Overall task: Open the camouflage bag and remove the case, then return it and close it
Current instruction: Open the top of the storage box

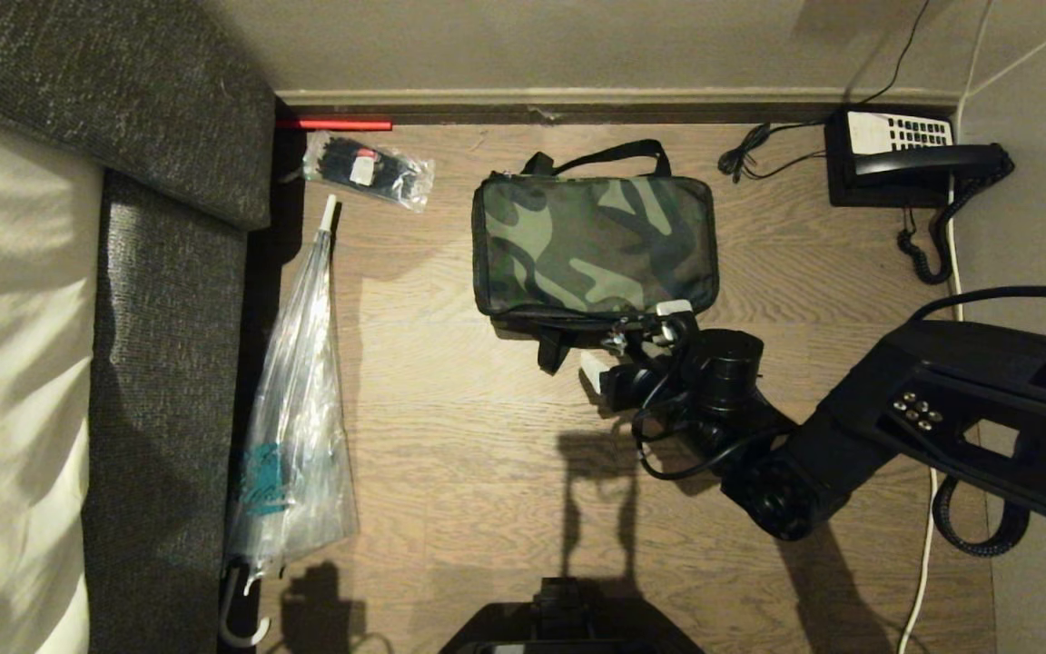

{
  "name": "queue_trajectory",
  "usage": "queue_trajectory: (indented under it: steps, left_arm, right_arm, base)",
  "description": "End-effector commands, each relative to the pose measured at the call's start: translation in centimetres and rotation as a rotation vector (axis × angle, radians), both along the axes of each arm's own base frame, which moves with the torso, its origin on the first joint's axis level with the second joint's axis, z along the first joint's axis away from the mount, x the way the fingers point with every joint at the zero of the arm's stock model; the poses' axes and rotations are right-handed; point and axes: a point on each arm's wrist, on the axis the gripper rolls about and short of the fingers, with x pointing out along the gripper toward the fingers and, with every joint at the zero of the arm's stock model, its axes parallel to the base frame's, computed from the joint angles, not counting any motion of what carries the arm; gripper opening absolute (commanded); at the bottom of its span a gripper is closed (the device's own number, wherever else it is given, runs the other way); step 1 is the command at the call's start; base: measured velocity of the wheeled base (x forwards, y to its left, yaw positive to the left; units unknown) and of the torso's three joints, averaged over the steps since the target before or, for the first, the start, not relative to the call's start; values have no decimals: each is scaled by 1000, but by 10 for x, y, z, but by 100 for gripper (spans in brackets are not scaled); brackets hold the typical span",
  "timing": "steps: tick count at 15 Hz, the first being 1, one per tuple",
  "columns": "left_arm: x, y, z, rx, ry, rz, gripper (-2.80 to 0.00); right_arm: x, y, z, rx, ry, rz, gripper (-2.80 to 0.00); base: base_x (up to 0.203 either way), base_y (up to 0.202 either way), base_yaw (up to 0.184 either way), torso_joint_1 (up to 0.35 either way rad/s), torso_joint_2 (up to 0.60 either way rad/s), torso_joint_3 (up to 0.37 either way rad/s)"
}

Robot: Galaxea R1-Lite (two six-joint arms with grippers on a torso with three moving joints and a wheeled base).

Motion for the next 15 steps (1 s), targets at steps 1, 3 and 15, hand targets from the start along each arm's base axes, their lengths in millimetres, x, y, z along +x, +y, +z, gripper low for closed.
queue_trajectory:
  steps: [1, 3, 15]
  left_arm:
    - [0, 0, 0, 0, 1, 0, -280]
    - [0, 0, 0, 0, 1, 0, -280]
    - [0, 0, 0, 0, 1, 0, -280]
  right_arm:
    - [10, 0, -6, -29, -23, -11, 0]
    - [15, 2, -7, -30, -36, -15, 0]
    - [28, 1, -15, -15, -102, -29, -280]
  base:
    - [0, 0, 0, 0, 0, 0]
    - [0, 0, 0, 0, 0, 0]
    - [0, 0, 0, 0, 0, 0]
